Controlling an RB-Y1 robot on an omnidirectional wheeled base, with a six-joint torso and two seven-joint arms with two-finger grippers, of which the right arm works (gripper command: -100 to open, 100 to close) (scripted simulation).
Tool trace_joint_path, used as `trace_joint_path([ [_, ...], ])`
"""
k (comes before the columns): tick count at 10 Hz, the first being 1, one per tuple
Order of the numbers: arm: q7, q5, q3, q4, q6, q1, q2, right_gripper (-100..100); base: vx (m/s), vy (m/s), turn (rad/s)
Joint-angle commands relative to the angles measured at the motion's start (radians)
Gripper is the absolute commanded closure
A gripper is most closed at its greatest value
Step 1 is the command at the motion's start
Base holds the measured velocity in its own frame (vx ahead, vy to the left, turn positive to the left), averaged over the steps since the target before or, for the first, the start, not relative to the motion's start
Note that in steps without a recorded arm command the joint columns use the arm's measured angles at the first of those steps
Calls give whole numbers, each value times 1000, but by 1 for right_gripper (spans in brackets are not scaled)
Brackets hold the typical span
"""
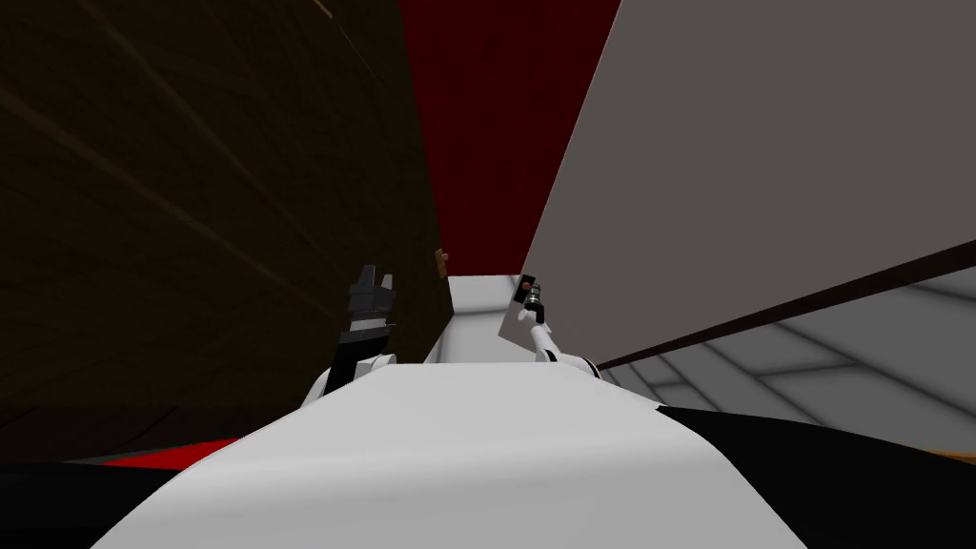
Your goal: Push the door open
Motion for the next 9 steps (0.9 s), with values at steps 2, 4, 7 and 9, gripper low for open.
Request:
trace_joint_path([
  [2, 17, -13, -19, 19, -13, -16, -4, -100, 62, -3, -89],
  [4, 25, -17, -22, 22, -8, -22, 8, -100, -195, 151, -56],
  [7, 44, -25, -29, 29, 6, -36, 61, -100, -220, 184, -61],
  [9, 45, -26, -30, 34, 5, -41, 64, -100, -129, 119, -35],
])
